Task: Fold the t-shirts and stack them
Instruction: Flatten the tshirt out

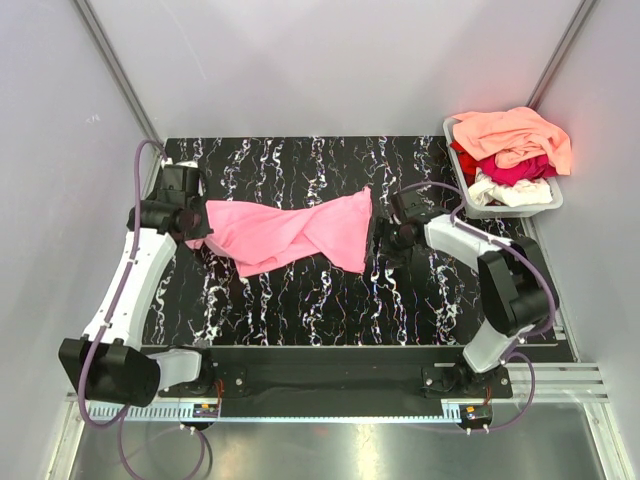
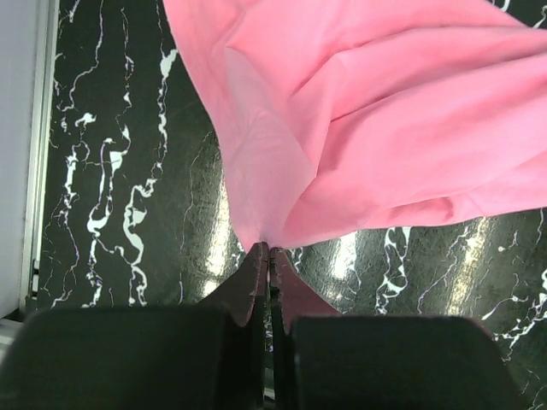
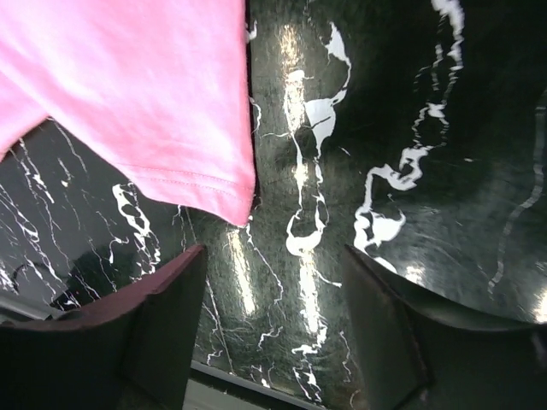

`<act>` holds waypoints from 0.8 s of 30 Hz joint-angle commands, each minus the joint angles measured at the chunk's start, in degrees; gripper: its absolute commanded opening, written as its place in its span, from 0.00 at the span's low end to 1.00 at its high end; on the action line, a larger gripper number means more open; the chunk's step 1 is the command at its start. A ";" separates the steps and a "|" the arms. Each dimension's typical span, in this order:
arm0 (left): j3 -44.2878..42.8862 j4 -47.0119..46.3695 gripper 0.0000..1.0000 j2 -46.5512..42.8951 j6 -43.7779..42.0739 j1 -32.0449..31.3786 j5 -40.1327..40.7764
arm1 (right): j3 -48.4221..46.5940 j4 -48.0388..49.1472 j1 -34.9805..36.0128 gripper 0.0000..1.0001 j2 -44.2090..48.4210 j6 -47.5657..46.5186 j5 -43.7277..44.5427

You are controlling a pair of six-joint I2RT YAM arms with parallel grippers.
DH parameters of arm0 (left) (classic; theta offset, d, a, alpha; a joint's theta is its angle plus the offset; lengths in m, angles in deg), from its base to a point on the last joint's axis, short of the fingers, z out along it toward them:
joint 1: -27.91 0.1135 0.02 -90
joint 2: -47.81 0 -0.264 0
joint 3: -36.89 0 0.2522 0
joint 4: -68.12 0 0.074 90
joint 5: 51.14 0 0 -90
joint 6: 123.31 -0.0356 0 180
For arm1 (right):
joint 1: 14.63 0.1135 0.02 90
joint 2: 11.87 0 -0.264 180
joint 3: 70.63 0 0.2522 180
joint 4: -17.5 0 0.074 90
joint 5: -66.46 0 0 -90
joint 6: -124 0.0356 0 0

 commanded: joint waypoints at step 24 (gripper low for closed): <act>2.09 -3.24 0.00 -5.00 -0.66 1.91 -3.28 | -0.42 8.30 4.33 0.41 -10.01 4.79 -3.88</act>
